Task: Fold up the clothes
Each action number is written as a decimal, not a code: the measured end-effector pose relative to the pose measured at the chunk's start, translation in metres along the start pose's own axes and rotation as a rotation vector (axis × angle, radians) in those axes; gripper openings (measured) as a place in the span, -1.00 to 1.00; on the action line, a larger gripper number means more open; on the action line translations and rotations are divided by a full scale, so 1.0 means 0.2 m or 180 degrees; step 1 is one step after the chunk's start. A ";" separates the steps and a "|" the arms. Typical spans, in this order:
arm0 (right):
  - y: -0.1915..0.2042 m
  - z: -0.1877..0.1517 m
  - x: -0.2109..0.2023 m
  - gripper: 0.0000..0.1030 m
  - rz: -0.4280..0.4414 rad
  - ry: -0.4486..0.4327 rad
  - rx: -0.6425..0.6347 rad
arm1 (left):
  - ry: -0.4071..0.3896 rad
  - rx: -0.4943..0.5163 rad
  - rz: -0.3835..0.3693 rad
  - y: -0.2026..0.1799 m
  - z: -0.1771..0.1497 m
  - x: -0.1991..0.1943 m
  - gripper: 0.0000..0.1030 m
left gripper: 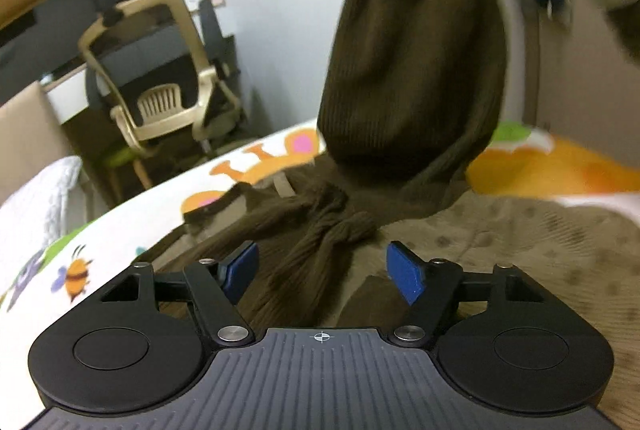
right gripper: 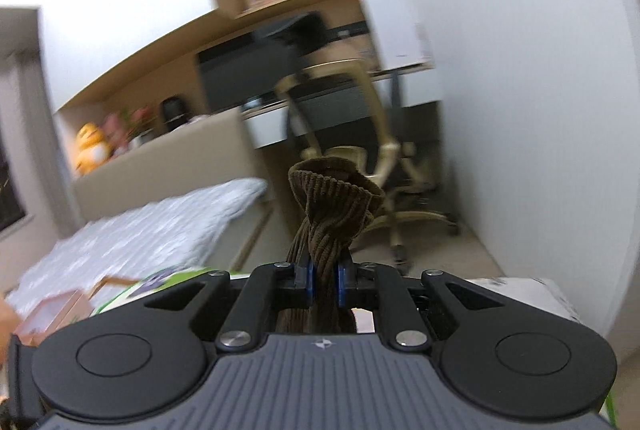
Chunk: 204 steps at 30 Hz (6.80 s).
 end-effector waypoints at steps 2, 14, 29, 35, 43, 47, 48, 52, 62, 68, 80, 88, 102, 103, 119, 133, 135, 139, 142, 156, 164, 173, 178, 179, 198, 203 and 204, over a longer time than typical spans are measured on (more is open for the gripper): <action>-0.13 -0.01 -0.02 -0.81 -0.0058 -0.0044 0.0134 | 0.0113 0.0148 0.0064 -0.02 0.00 0.09 0.39; -0.28 -0.07 0.08 -0.81 -0.0209 0.0005 0.0348 | -0.0152 -0.0396 -0.0354 0.02 0.13 0.02 -0.62; 1.00 -0.09 0.36 -0.80 0.0837 0.0246 -0.0909 | -0.0159 -0.1718 -0.0542 0.52 -0.37 -0.38 0.86; 1.32 -0.36 0.48 0.14 0.1416 0.0832 -0.1137 | -0.0107 -0.2218 -0.0378 0.75 -0.62 -0.51 0.87; 0.98 -0.25 0.27 0.67 0.0958 0.0585 -0.1002 | -0.0258 -0.2467 -0.0619 0.75 -0.47 -0.38 0.88; 0.66 -0.28 0.25 0.85 0.0682 0.0649 -0.0543 | -0.0082 -0.2565 -0.0440 0.71 -0.42 -0.21 0.87; 0.59 -0.30 0.25 0.94 0.0632 0.0685 -0.0446 | -0.0022 -0.2537 -0.0414 0.70 -0.42 -0.18 0.80; 0.37 -0.39 0.27 0.96 0.0438 0.0821 -0.0215 | 0.0209 -0.2417 -0.0306 0.65 -0.41 -0.05 -0.38; 0.47 -0.41 0.45 1.00 -0.0252 0.0836 -0.1435 | -0.0082 -0.1901 0.0199 0.71 -0.38 -0.22 -0.65; 0.44 -0.49 0.51 1.00 -0.0244 0.1099 -0.1405 | 0.0316 -0.1789 0.0364 0.70 -0.53 -0.14 0.29; 0.54 -0.69 0.46 1.00 -0.0062 0.1454 -0.1830 | 0.0399 -0.1830 0.0339 0.73 -0.53 -0.12 0.38; 0.45 -0.72 0.52 1.00 0.0043 0.1861 -0.1129 | 0.0426 -0.1901 0.0305 0.73 -0.54 -0.12 0.39; 0.44 -0.69 0.48 1.00 0.0178 0.1880 -0.1129 | 0.0465 -0.2082 0.0169 0.77 -0.56 -0.11 0.49; 0.44 -0.64 0.46 1.00 0.0184 0.1775 -0.1132 | 0.0431 -0.2138 0.0105 0.79 -0.54 -0.12 0.48; 0.21 -0.40 0.73 0.29 -0.0035 0.1692 -0.0345 | 0.0402 -0.2572 0.0047 1.08 -0.53 -0.03 0.33; 0.45 -0.45 0.96 -0.71 0.0263 0.1931 -0.0333 | 0.0317 -0.2374 -0.0256 0.96 -0.36 0.16 -0.65; 0.46 -0.42 0.83 -0.72 0.0427 0.1890 -0.0169 | 0.0243 -0.2369 -0.0345 0.95 -0.35 0.08 -0.74; 0.52 -0.28 0.38 -0.73 0.0711 0.1531 -0.0191 | -0.0095 -0.2261 -0.0506 0.88 -0.33 -0.28 -0.80; 0.56 -0.26 0.04 -0.73 0.0854 0.1341 -0.0340 | -0.0362 -0.2110 -0.0594 0.76 -0.34 -0.59 -0.80; 0.45 -0.85 -0.69 0.22 0.0473 0.1446 -0.1428 | 0.0363 -0.1585 -0.0587 0.09 -0.94 -0.97 0.00; 0.35 -0.69 -0.75 0.71 0.0789 0.1200 -0.0632 | -0.0092 -0.2433 -0.0889 0.27 -0.92 -1.04 0.79; 0.38 -0.87 -0.36 0.19 0.0647 0.1362 -0.0381 | -0.0159 -0.2624 -0.0845 0.18 -0.84 -0.70 0.71; 0.51 -0.81 -0.44 -0.74 0.0621 0.1158 -0.0739 | -0.0102 -0.2576 -0.0693 0.20 -0.76 -0.71 -0.42; 0.52 -0.77 -0.50 -0.76 0.0680 0.1098 -0.0730 | -0.0185 -0.2469 -0.0652 0.21 -0.73 -0.78 -0.46; 0.27 -0.82 -0.76 0.59 0.0799 0.1281 -0.0065 | -0.0158 -0.2574 -0.1080 0.15 -0.92 -1.00 0.68; 0.28 -0.76 -0.50 0.63 0.1038 0.1552 0.0371 | -0.0049 -0.3105 -0.1504 0.26 -0.90 -0.80 0.81; 0.30 -0.78 -0.43 0.63 0.1055 0.1678 0.0404 | 0.0022 -0.3146 -0.1563 0.26 -0.89 -0.74 0.81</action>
Point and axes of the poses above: each gripper's, at about its wrist camera, not at the fingertips, and x roughly the way its jaws point, y to its left, z to its top, the point moved 7 cm from there along x, roughly the way its jaws point, and after that the axes turned 7 degrees about y, right-handed, at the moved point
